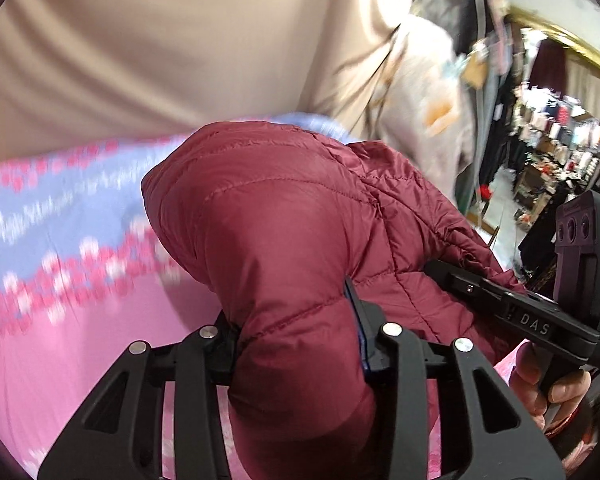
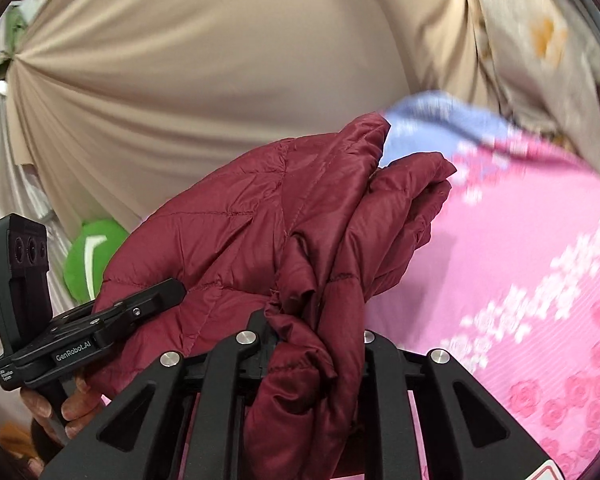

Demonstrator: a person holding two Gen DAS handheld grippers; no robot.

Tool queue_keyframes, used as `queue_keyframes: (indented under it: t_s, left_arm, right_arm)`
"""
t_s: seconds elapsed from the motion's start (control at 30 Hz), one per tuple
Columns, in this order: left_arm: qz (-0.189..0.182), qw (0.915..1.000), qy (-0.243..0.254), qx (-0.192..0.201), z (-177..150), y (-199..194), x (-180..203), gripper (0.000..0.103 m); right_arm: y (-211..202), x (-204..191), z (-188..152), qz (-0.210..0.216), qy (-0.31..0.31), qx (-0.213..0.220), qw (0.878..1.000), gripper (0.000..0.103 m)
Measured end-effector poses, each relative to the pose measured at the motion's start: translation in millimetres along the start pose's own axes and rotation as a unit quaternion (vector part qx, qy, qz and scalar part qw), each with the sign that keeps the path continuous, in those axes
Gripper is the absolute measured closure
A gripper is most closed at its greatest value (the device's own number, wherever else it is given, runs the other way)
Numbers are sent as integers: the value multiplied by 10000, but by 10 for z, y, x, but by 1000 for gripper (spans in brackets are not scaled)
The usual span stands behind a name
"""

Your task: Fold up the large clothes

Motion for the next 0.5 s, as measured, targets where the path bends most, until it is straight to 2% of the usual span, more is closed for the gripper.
queue_keyframes:
  t_s: [0.1, 0.27, 0.4, 0.5]
  left_arm:
    - [-58, 9983, 247, 530, 208, -340, 107, 65]
    - [32, 9863, 641, 1517, 538, -980, 149, 65]
    - [263, 9704, 845, 2248, 758, -1473, 32, 64]
    - [498, 9553, 945, 2756, 889, -1813, -156, 64]
  right_arm:
    - [-302, -157, 188, 106, -185, 508, 9985, 87]
    - [-697, -619, 530, 403, -645, 1317, 9884, 87]
    - [-870, -1064, 791, 732, -1087, 1779, 9753, 87]
    - [-882, -1416, 969, 1012, -1364, 2046, 9640, 86]
Point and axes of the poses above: each gripper's, at about its wrist camera, not at the fingertips, and y roughly the way its jaws point, x to its right, z to its top, the point moved 5 cm from there along y, roughly the way its jaws point, and after that the axes turned 1 degree about -y, right-handed, at the moved point
